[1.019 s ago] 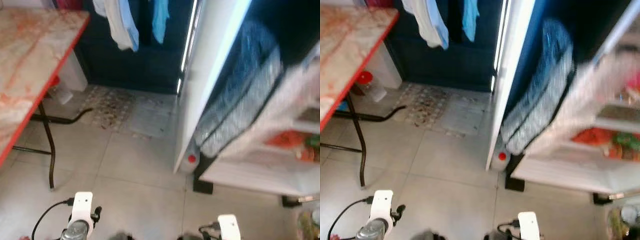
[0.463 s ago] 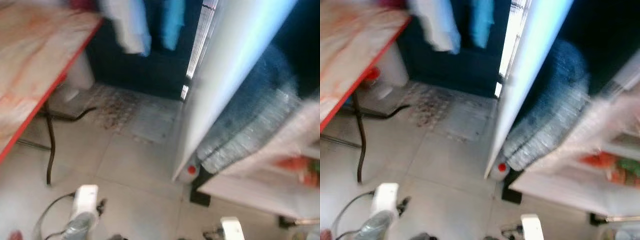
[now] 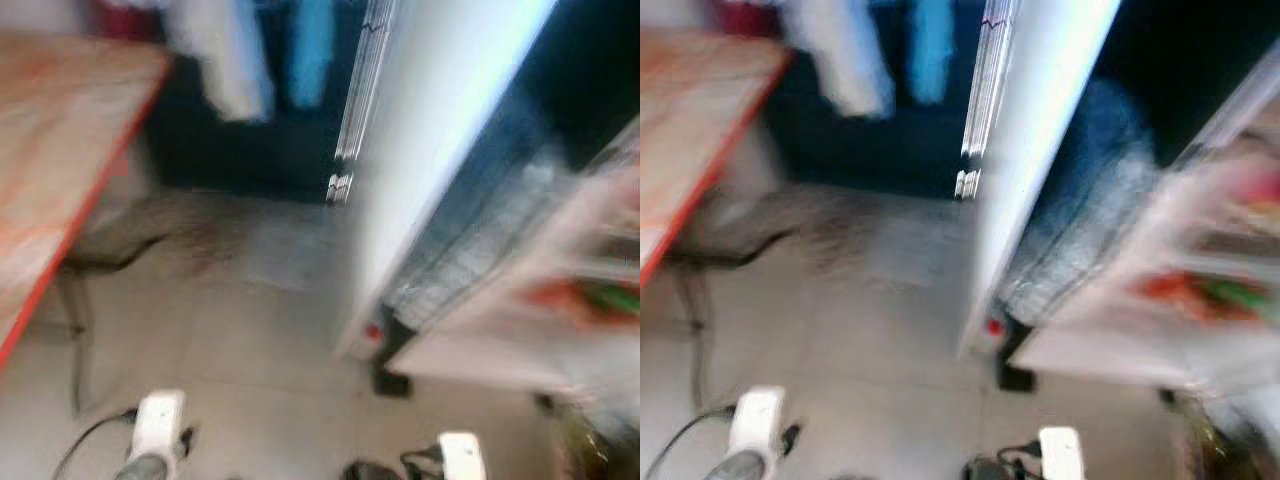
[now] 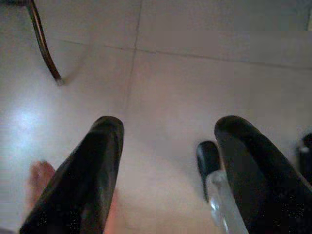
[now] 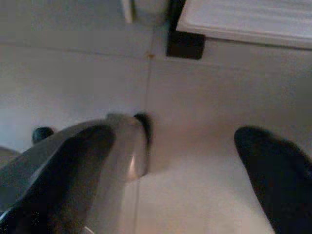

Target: Restocking fridge

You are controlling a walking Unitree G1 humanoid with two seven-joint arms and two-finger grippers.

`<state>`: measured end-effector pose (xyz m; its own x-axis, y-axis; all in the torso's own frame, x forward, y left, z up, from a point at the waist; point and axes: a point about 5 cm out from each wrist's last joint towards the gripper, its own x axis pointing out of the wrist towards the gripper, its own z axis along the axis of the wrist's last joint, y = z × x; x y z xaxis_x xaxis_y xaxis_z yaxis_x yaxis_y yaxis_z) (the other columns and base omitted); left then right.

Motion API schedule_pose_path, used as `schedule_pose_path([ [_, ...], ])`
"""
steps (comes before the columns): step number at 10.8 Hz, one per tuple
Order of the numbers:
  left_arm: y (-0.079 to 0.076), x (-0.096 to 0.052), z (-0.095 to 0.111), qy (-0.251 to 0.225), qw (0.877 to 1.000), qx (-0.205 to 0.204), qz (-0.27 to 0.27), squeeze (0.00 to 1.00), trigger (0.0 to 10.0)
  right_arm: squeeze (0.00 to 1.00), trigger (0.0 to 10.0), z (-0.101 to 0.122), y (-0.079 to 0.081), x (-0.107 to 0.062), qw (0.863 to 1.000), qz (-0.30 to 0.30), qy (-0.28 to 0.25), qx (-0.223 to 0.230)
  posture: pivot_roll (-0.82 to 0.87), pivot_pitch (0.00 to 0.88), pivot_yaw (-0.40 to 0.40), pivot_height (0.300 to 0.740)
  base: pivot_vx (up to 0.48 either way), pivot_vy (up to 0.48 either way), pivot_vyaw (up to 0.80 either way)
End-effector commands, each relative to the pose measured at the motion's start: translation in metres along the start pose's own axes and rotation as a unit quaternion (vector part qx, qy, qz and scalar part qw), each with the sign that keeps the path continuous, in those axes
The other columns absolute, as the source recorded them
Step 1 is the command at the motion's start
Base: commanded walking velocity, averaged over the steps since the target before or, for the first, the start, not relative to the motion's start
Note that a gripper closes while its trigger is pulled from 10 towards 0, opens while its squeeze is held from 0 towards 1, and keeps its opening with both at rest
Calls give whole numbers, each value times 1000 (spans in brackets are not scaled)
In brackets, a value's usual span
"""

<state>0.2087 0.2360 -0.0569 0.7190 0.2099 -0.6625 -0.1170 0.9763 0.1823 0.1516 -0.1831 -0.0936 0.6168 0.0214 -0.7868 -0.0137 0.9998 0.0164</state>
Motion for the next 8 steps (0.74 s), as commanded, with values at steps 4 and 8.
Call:
schedule_pose_path([
  [4, -9, -1, -5, 11, 1000, 0, -14, 0, 10000, 0, 10000, -16, -3, -5, 1000, -5, 31, 2, -125, 193, -43, 740, 0, 83, -800],
  [8, -11, -1, -6, 12, 1000, 14, -21, 0, 10000, 0, 10000, -16, -3, -5, 999, -7, 33, 2, -122, 186, -40, 740, 0, 0, -800],
])
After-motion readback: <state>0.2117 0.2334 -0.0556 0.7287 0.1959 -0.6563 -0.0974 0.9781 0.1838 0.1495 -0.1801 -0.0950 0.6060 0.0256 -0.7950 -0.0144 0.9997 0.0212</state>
